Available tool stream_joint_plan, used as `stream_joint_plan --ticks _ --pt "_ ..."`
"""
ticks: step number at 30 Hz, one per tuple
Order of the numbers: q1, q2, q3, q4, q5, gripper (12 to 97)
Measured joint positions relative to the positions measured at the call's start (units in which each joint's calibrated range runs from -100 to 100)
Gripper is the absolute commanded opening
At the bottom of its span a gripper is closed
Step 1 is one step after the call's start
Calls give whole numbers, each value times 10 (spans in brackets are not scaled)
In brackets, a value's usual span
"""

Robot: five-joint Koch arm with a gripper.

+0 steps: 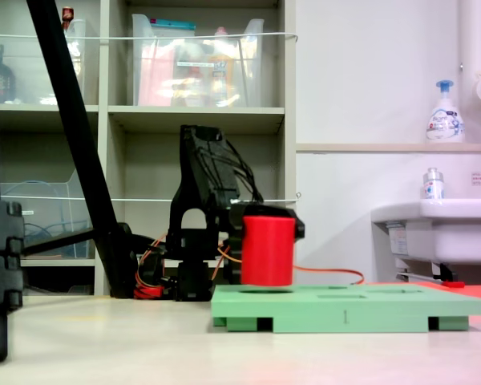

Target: Put the cylinder block into the corresponding hole

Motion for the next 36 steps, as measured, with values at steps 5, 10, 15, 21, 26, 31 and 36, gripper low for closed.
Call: stream_joint_plan --ticks 5,10,15,21,26,31,36 --pt "1 16 1 0 0 281" --pt "1 23 2 0 0 282" --pt "1 55 2 0 0 283" --pt "1 108 3 0 0 297" --pt "1 149 5 16 0 374" --pt "1 160 5 33 0 611" --pt "1 159 -4 32 0 813"
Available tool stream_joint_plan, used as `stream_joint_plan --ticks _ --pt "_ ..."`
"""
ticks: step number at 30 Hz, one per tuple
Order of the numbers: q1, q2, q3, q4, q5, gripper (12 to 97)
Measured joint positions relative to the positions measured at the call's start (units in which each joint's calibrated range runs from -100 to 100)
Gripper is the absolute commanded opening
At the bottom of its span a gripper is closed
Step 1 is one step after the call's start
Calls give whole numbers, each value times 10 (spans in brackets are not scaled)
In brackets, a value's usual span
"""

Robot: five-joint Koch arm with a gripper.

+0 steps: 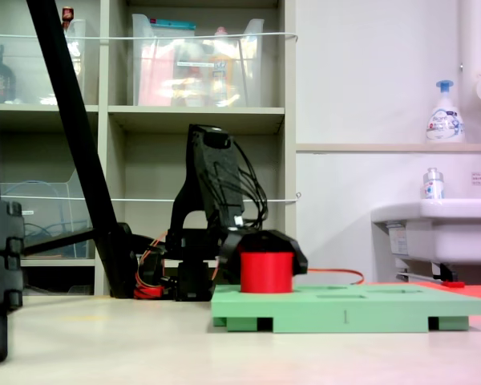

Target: Put the cylinder block into the corresponding hole

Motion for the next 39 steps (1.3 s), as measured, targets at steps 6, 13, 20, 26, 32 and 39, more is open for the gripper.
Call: stream_joint_plan --ticks 6,13,20,26,32,39 --pt "0 -107 -47 1 0 813" --pt "-5 -387 -50 -119 -20 560" --pt "-61 -692 22 -440 -179 411" --pt "-111 -785 21 -505 -420 412" --pt "-154 -826 -140 -565 -510 421" --pt "-156 -834 -369 -551 -539 448"
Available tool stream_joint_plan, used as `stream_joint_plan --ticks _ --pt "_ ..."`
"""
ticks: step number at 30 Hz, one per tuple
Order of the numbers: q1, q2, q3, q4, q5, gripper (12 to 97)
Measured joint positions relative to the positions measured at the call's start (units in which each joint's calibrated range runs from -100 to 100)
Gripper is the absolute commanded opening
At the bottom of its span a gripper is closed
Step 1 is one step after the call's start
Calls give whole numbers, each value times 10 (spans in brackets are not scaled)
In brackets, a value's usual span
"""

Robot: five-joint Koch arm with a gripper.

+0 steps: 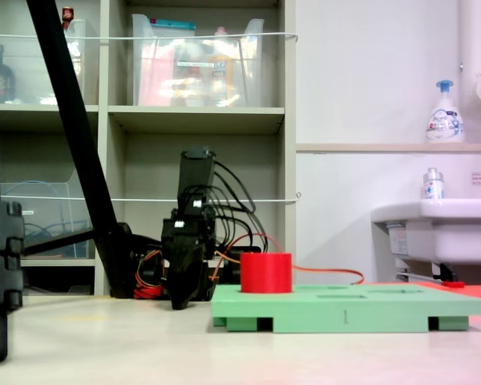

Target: Put the cylinder block into the corresponding hole

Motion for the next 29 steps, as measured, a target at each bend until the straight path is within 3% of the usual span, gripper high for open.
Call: stream_joint_plan --ticks 11,29 --pt "1 -1 -38 0 0 495" --pt "2 -1 -38 0 0 495"
